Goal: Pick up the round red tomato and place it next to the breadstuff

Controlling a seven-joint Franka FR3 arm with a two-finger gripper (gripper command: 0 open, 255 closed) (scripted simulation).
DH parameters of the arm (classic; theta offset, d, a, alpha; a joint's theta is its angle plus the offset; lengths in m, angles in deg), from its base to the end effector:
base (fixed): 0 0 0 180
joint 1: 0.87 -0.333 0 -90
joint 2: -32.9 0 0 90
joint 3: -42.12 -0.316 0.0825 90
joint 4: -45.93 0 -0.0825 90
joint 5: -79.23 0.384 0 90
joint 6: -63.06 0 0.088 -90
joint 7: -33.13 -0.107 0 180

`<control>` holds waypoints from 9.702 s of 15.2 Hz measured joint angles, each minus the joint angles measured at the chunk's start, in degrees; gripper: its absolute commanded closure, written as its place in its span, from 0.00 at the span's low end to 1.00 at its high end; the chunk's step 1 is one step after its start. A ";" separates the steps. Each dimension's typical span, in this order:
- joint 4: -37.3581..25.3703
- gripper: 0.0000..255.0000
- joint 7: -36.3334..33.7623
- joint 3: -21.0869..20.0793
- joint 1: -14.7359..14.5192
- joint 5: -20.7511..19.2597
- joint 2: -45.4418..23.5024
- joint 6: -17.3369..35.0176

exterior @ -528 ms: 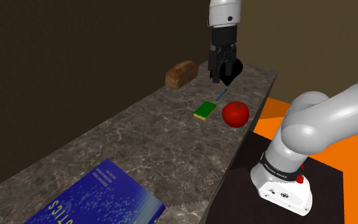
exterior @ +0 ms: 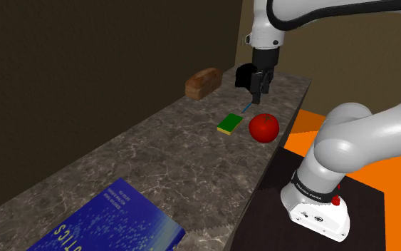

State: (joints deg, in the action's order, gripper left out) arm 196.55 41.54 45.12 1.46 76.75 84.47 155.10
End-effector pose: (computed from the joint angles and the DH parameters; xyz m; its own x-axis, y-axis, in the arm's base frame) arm 0.2688 -0.0310 0.4978 0.9893 0.0806 -0.1215 0.0792 -0.9967 -0.0162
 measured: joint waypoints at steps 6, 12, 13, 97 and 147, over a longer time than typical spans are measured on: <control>10.16 0.00 10.67 7.35 3.52 -9.67 5.98 9.13; 15.35 0.00 12.41 9.52 4.80 -12.46 6.52 14.73; 15.98 0.00 12.44 9.79 4.95 -12.76 6.23 15.65; -63.94 1.00 15.55 8.10 -1.07 -0.31 -56.11 -2.15; -40.35 0.00 14.71 8.12 -0.83 0.14 -59.85 25.14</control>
State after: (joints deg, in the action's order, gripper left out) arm 156.19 56.25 53.24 0.63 76.89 24.61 180.24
